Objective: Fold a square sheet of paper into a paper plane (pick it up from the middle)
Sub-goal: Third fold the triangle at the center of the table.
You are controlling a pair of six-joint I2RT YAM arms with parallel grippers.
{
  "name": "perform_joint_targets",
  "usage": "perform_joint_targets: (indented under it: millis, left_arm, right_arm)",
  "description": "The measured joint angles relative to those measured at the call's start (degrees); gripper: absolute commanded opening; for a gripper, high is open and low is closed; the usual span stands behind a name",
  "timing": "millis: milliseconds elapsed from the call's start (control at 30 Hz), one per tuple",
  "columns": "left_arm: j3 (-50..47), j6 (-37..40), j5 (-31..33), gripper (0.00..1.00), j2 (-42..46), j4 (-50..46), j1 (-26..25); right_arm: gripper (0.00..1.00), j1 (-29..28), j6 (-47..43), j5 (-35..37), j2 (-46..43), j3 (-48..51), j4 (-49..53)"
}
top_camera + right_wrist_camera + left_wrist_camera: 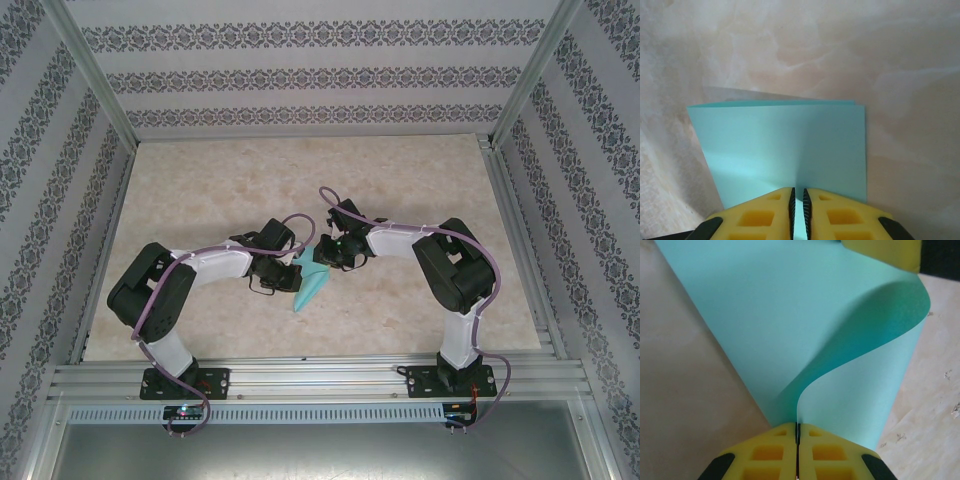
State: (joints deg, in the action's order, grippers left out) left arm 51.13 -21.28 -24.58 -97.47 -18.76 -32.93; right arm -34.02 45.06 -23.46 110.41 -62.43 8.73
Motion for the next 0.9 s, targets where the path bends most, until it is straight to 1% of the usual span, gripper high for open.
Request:
perform_joint_targets:
  millis: [433, 733, 900]
  left_arm:
    - [-0.11, 0.0, -0.85, 0.09, 0.04, 0.44, 0.02]
    - [-1.09, 0.0, -1.29, 0.09, 2.43, 1.55, 0.04]
    - [-1.09, 0.0, -1.11, 0.09, 2.21, 1.4, 0.04]
  right_arm:
    - [0.16, 0.0, -0.02, 0.09, 0.0, -0.02, 0.22]
    - [0.15, 0.0, -0.02, 0.22, 0.0, 0.04, 0.17]
    - [0.15, 0.0, -0.02, 0.24, 0.0, 0.04, 0.17]
